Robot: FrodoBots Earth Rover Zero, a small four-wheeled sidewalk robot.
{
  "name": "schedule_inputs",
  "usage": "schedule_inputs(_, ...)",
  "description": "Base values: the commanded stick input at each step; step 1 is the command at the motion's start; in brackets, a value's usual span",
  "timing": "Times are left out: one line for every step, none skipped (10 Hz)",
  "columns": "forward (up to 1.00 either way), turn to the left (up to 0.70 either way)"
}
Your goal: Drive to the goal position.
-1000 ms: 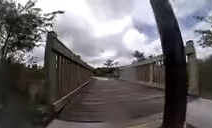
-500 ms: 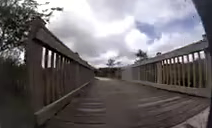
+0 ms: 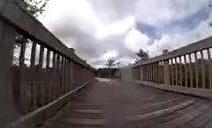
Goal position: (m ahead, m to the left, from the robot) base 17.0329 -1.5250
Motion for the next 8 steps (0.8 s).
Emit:
schedule_inputs(0.69,0.01)
schedule_inputs(0.69,0.01)
schedule_inputs(0.69,0.01)
schedule_inputs(0.69,0.01)
schedule_inputs(0.69,0.01)
schedule_inputs(0.69,0.01)
schedule_inputs(0.69,0.01)
schedule_inputs(0.69,0.01)
